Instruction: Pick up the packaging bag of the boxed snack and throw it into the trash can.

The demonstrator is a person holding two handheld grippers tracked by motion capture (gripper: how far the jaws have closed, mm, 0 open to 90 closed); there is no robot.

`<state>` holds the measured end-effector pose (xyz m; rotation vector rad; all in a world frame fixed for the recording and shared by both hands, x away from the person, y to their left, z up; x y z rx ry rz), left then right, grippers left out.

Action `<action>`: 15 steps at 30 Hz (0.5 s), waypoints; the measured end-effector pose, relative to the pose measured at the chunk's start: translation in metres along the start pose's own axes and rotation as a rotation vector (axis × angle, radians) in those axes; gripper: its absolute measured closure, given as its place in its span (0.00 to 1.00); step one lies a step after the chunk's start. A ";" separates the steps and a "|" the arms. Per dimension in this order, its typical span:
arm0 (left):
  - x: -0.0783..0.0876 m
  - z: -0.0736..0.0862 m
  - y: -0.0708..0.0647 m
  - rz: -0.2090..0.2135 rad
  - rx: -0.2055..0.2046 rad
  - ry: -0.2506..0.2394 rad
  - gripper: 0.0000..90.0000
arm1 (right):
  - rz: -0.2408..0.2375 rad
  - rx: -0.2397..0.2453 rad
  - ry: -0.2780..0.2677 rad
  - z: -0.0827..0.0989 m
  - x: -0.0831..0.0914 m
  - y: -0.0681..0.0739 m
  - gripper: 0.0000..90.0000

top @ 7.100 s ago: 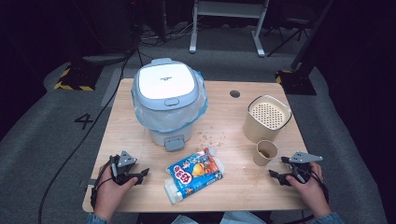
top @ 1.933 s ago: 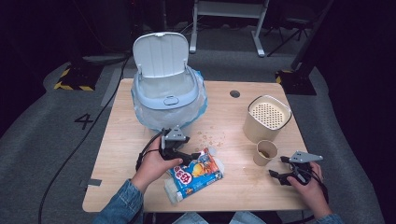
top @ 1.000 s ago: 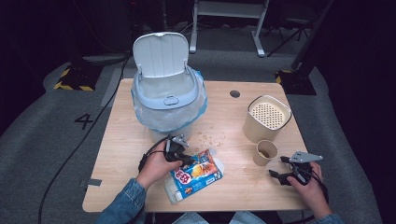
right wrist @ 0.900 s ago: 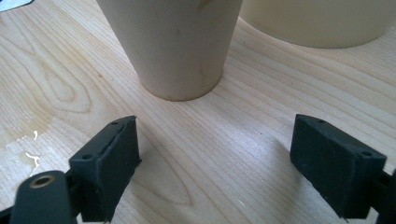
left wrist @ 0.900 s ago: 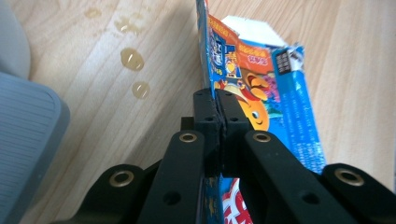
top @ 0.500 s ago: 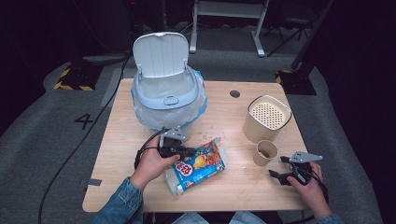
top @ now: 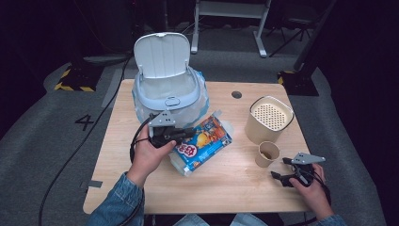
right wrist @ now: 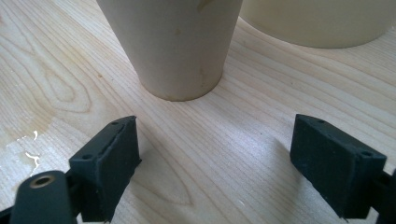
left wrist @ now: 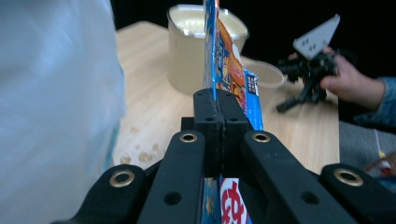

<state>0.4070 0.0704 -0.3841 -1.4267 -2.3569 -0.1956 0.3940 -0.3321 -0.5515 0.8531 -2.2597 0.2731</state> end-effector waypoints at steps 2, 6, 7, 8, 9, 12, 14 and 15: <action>0.006 -0.008 0.001 -0.016 -0.004 -0.032 0.99 | 0.000 0.000 0.000 0.000 0.000 0.000 0.18; 0.016 -0.023 0.004 -0.045 -0.009 -0.091 0.99 | 0.000 0.000 0.000 0.000 0.000 0.000 0.18; 0.018 -0.027 0.005 -0.053 -0.016 -0.102 0.99 | 0.000 0.000 0.000 0.000 0.000 0.000 0.18; 0.020 -0.030 0.005 -0.057 -0.016 -0.115 0.99 | 0.000 0.000 0.000 0.000 0.000 0.000 0.18; 0.022 -0.034 0.006 -0.061 -0.016 -0.131 0.99 | 0.000 0.000 0.000 0.000 0.000 0.000 0.18; 0.027 -0.043 0.008 -0.074 -0.020 -0.156 0.99 | 0.000 0.000 0.000 0.000 0.000 0.000 0.18; 0.030 -0.048 0.010 -0.091 -0.030 -0.164 0.99 | 0.000 -0.001 0.000 0.000 0.000 0.000 0.18; 0.032 -0.051 0.011 -0.103 -0.040 -0.166 0.99 | 0.000 -0.001 0.000 0.000 0.000 0.000 0.18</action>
Point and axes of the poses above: each handheld gripper's, and its own axes: x roughly backward along the jaws, z roughly out of its underside, y roughly to its left, the point moved 7 cm from there along -x, roughly forward along the jaws, and after that the axes turned 4 degrees about -x, right-handed, at the moved point
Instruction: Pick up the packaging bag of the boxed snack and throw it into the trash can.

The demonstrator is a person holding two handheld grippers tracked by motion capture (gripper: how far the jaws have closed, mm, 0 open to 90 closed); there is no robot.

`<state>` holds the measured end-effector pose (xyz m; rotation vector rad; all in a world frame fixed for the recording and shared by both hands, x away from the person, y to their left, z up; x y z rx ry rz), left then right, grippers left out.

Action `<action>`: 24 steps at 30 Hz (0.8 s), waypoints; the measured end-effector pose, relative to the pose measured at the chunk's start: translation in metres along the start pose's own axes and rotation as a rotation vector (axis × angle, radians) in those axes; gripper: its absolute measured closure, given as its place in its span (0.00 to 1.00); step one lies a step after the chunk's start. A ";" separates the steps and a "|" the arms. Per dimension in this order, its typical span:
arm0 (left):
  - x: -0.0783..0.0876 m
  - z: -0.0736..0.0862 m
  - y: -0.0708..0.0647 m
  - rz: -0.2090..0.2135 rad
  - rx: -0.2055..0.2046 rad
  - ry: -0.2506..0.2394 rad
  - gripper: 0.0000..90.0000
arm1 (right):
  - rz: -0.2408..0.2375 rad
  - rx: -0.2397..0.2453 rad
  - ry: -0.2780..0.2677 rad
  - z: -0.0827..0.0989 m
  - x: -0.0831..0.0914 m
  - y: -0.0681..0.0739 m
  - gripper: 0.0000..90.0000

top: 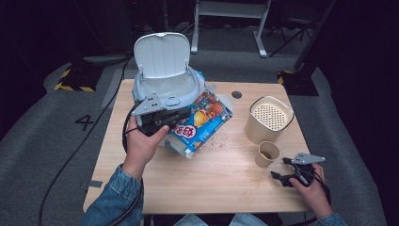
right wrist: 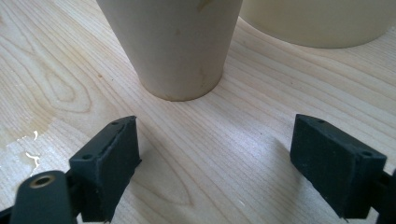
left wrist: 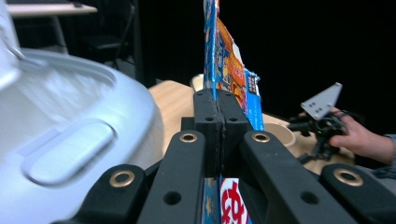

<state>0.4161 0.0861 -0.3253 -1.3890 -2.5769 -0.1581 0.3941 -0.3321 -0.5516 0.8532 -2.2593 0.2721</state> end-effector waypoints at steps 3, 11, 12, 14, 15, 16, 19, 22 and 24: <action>0.004 -0.010 0.005 -0.026 -0.013 -0.010 0.99 | 0.000 0.000 0.000 0.000 0.000 0.000 0.18; 0.014 -0.039 0.012 -0.061 -0.044 -0.041 0.99 | 0.000 0.000 0.000 0.000 0.000 0.000 0.18; 0.015 -0.042 0.014 -0.067 -0.045 -0.043 0.99 | 0.000 0.001 0.000 0.000 0.000 0.000 0.18; 0.017 -0.047 0.018 -0.073 -0.045 -0.045 0.99 | 0.000 0.001 0.000 0.000 0.000 0.000 0.18; 0.018 -0.049 0.020 -0.075 -0.044 -0.049 0.99 | 0.000 0.001 0.000 0.000 0.000 0.000 0.18; 0.019 -0.052 0.022 -0.077 -0.040 -0.055 0.99 | 0.000 0.001 0.000 0.000 0.000 0.000 0.18; 0.023 -0.060 0.028 -0.082 -0.030 -0.068 0.99 | 0.000 0.001 0.000 0.000 0.000 0.000 0.18; 0.027 -0.068 0.032 -0.085 -0.029 -0.080 0.99 | 0.000 0.001 0.000 0.000 0.000 0.000 0.18; 0.029 -0.074 0.035 -0.093 -0.028 -0.086 0.99 | 0.001 0.001 0.000 0.000 0.000 0.000 0.18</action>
Point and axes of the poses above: each handheld gripper's, and its own axes: x roughly backward along the jaws, z roughly out of its underside, y roughly to its left, the point moved 7 cm from there along -x, roughly forward along the jaws, and after that the axes turned 4 degrees about -x, right-handed, at the moved point
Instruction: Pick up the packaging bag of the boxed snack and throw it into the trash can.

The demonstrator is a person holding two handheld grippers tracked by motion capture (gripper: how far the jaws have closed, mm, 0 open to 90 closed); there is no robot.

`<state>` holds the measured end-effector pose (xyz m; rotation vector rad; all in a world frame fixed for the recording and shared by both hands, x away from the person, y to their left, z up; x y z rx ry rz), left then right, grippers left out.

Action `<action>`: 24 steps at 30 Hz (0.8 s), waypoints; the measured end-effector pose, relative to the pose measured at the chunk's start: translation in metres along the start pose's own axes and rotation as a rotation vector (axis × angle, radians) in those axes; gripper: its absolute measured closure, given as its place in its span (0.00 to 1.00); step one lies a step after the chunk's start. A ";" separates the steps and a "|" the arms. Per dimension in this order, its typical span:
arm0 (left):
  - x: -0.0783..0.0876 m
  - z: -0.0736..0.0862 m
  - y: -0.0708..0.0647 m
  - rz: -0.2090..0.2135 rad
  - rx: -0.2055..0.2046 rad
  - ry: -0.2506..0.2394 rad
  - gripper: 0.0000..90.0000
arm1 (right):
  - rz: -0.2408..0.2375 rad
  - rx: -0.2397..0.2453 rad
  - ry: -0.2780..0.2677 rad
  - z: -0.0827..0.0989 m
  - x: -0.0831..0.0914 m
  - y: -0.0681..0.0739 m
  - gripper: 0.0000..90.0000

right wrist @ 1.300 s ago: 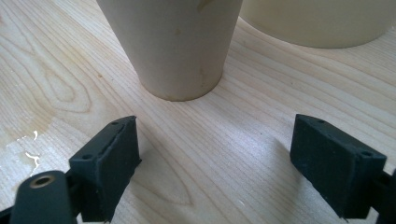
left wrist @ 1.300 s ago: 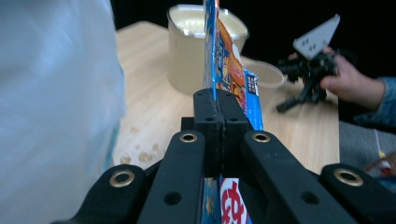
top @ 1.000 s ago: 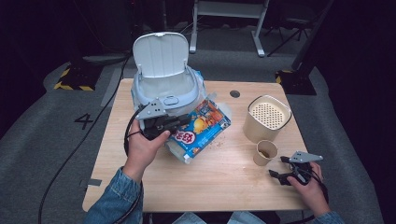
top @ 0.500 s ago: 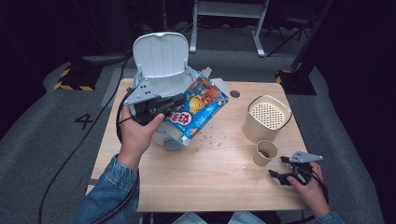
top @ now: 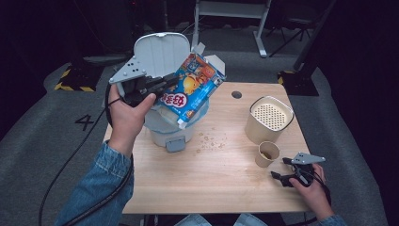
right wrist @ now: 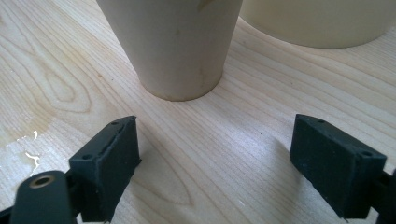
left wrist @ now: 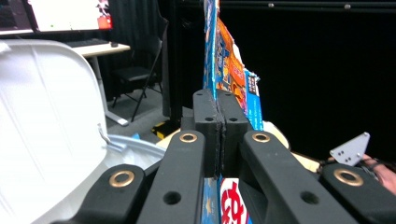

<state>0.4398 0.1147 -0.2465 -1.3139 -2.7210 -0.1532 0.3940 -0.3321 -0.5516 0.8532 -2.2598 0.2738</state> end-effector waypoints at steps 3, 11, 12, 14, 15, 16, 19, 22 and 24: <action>0.003 -0.009 0.005 -0.017 -0.006 -0.015 0.99 | 0.000 -0.001 0.000 0.000 0.000 0.000 0.18; 0.007 -0.031 0.020 -0.063 0.000 -0.049 0.99 | 0.000 0.000 0.000 0.000 0.000 0.000 0.18; 0.007 -0.031 0.020 -0.063 0.000 -0.049 0.99 | 0.000 0.000 0.000 0.000 0.000 0.000 0.18; 0.008 -0.035 0.022 -0.079 -0.011 -0.056 0.99 | 0.000 -0.001 0.000 0.000 0.000 0.000 0.18; 0.009 -0.038 0.024 -0.086 -0.015 -0.057 0.99 | 0.000 0.000 0.000 0.000 0.000 0.000 0.18; 0.010 -0.041 0.025 -0.093 -0.013 -0.065 0.99 | 0.000 0.000 0.000 0.000 0.000 0.000 0.18; 0.011 -0.049 0.030 -0.115 -0.015 -0.086 0.99 | 0.000 0.000 0.000 0.000 0.000 0.000 0.18; 0.010 -0.054 0.036 -0.144 -0.021 -0.102 0.99 | 0.000 -0.001 0.000 0.000 0.000 0.000 0.18; 0.008 -0.055 0.040 -0.164 -0.019 -0.107 0.99 | 0.000 0.000 0.000 0.000 0.000 0.000 0.18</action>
Point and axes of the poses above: each handheld gripper's, and its own axes: x roughly backward along the jaws, z roughly out of its underside, y roughly to its left, the point moved 7 cm from there along -x, roughly forward along the jaws, and after that the axes turned 4 degrees about -x, right-handed, at the moved point
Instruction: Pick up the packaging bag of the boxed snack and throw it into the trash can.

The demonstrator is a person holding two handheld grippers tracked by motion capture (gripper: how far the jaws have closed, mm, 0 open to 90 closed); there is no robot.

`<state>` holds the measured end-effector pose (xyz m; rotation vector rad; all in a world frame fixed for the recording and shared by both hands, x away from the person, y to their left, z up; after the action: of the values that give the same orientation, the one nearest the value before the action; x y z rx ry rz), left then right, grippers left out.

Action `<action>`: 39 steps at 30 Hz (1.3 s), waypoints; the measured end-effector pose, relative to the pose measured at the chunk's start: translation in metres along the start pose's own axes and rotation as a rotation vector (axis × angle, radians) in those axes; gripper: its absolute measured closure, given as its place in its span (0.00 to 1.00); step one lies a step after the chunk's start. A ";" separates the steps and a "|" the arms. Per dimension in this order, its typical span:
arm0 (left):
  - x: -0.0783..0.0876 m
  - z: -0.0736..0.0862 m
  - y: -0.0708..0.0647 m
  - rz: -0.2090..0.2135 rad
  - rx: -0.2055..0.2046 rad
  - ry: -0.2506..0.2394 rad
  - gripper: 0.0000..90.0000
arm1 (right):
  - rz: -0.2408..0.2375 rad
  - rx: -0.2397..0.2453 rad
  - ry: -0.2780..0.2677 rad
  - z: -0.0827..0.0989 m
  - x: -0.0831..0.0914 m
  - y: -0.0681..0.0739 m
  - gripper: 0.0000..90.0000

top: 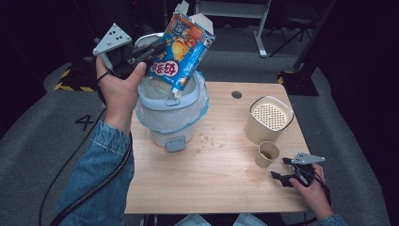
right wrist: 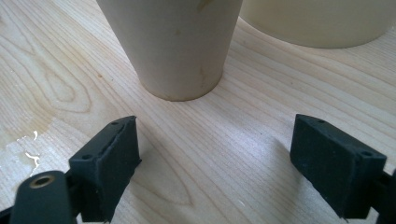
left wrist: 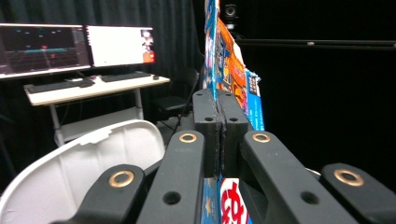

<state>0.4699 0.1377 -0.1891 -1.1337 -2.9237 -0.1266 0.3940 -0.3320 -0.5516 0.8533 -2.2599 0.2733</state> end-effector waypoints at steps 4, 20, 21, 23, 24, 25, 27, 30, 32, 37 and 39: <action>-0.006 0.000 0.009 -0.024 0.014 -0.015 0.99 | 0.000 0.000 0.000 0.000 0.000 0.000 0.18; -0.032 0.019 0.041 -0.120 0.028 -0.031 0.98 | 0.000 0.000 0.000 0.000 0.000 0.000 0.18; -0.032 0.019 0.041 -0.120 0.028 -0.031 0.98 | 0.000 0.000 0.000 0.000 0.000 0.000 0.18; -0.035 0.025 0.042 -0.123 0.029 -0.018 0.98 | 0.000 0.000 0.000 0.000 0.000 0.000 0.18; -0.036 0.027 0.043 -0.124 0.032 -0.016 0.98 | 0.000 0.000 0.000 0.000 0.000 0.000 0.18; -0.038 0.032 0.043 -0.127 0.033 -0.005 0.98 | 0.000 0.000 0.000 0.000 0.000 0.000 0.18; -0.039 0.034 0.043 -0.126 0.034 -0.003 0.98 | 0.000 0.000 0.000 0.000 0.000 0.000 0.18; -0.040 0.039 0.043 -0.129 0.036 0.010 0.98 | 0.000 0.000 0.000 0.000 0.000 0.000 0.18; -0.042 0.043 0.043 -0.127 0.041 0.014 0.98 | 0.000 0.000 0.000 0.000 0.000 0.000 0.18; -0.042 0.052 0.042 -0.122 0.059 0.017 0.98 | 0.000 0.000 0.000 0.000 0.000 0.000 0.18; -0.042 0.056 0.042 -0.120 0.057 0.021 0.98 | 0.000 0.000 0.000 0.000 0.000 0.000 0.18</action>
<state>0.5309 0.1441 -0.2428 -0.9445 -2.9553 -0.0541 0.3940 -0.3320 -0.5516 0.8534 -2.2600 0.2737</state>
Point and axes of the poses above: each handheld gripper's, and its own axes: x roughly backward along the jaws, z roughly out of its underside, y roughly to its left, the point moved 7 cm from there along -x, roughly forward along the jaws, and after that the axes turned 4 degrees about -x, right-handed, at the moved point
